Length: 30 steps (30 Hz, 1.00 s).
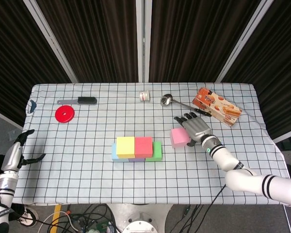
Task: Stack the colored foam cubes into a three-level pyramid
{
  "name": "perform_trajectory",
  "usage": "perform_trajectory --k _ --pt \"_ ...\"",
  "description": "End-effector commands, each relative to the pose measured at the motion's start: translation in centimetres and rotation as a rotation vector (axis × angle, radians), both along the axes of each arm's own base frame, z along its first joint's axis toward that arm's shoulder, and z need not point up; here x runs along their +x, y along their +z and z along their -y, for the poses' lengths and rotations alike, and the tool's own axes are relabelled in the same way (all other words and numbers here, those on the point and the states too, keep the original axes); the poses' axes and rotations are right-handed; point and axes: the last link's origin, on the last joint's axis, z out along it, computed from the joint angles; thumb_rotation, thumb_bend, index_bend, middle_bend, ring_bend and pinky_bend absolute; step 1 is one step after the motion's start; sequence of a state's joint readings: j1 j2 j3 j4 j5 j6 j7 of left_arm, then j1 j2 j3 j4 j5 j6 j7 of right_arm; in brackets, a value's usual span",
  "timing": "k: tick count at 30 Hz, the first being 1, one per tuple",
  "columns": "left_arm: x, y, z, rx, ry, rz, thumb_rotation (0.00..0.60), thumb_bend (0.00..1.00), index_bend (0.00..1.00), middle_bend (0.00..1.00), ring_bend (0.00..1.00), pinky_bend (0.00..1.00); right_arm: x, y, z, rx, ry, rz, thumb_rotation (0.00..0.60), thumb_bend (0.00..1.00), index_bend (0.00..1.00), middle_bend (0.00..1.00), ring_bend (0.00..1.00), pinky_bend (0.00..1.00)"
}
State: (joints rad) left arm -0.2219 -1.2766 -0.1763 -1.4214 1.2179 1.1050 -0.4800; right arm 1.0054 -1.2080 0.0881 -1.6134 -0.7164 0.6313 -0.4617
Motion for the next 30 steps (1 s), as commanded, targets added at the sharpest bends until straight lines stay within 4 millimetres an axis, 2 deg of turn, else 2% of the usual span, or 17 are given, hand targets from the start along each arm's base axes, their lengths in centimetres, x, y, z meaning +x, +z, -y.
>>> perform_trajectory --k 1,13,30 --pt "0.0 0.0 0.0 0.0 0.001 -0.001 0.6 0.16 0.13 0.12 0.0 0.07 -0.6 -0.2 -0.2 -0.005 0.007 -0.006 0.6 0.1 0.0 0.17 0.0 0.0" --pt "-0.2 0.0 0.1 0.001 0.006 0.003 0.6 0.16 0.13 0.12 0.0 0.07 -0.6 -0.9 -0.1 -0.006 0.03 -0.008 0.6 0.12 0.0 0.22 0.0 0.0" --pt "-0.4 -0.1 0.1 -0.005 0.006 0.008 0.6 0.16 0.13 0.12 0.0 0.07 -0.8 -1.3 -0.1 -0.041 0.029 0.032 0.6 0.18 0.0 0.4 0.0 0.0"
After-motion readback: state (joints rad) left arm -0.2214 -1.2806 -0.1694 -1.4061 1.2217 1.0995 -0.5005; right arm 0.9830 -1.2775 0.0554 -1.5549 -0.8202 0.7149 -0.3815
